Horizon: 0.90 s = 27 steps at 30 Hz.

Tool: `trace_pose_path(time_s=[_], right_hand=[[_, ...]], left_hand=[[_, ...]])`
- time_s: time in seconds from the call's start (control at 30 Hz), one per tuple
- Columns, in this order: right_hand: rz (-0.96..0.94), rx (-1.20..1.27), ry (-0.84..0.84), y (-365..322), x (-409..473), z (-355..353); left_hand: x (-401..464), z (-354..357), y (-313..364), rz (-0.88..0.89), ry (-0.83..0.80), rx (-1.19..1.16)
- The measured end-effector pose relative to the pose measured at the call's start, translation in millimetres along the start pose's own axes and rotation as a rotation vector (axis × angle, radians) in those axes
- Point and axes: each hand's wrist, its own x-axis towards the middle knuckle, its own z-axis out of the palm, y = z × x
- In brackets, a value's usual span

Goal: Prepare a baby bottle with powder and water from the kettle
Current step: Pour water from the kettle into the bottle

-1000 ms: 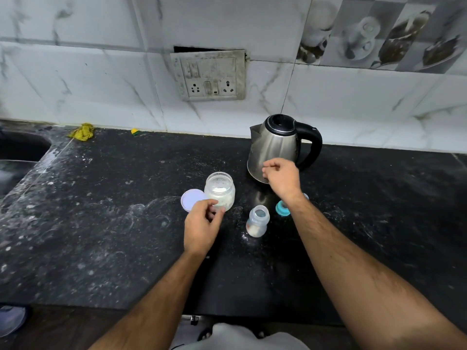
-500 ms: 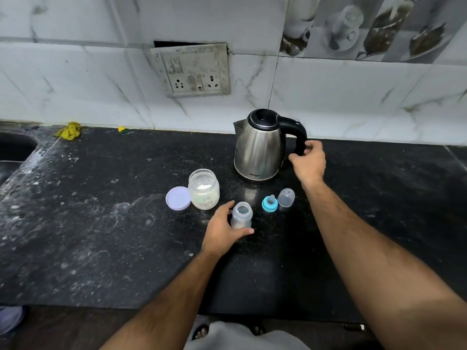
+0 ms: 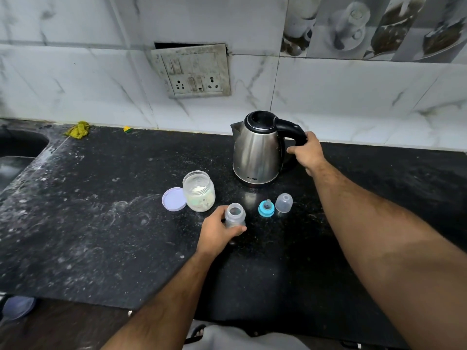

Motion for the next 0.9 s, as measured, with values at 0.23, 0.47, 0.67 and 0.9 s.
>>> trace_pose_path(time_s=[0.23, 0.47, 0.67, 0.9], right_hand=[[-0.047, 0.011, -0.082, 11.1, 9.6, -3.9], [-0.012, 0.240, -0.230, 18.3, 13.0, -2.0], [-0.027, 0.251, -0.146, 17.7, 10.1, 4.3], [-0.018, 0.330, -0.056, 7.6, 3.6, 13.2]], left_hand=[[4.0, 4.2, 2.6, 0.000, 0.032, 0.007], [4.7, 7.3, -1.7, -0.018, 0.043, -0.024], [4.1, 8.6, -0.9, -0.042, 0.047, -0.043], [3.7, 8.3, 0.6, -0.046, 0.045, -0.040]])
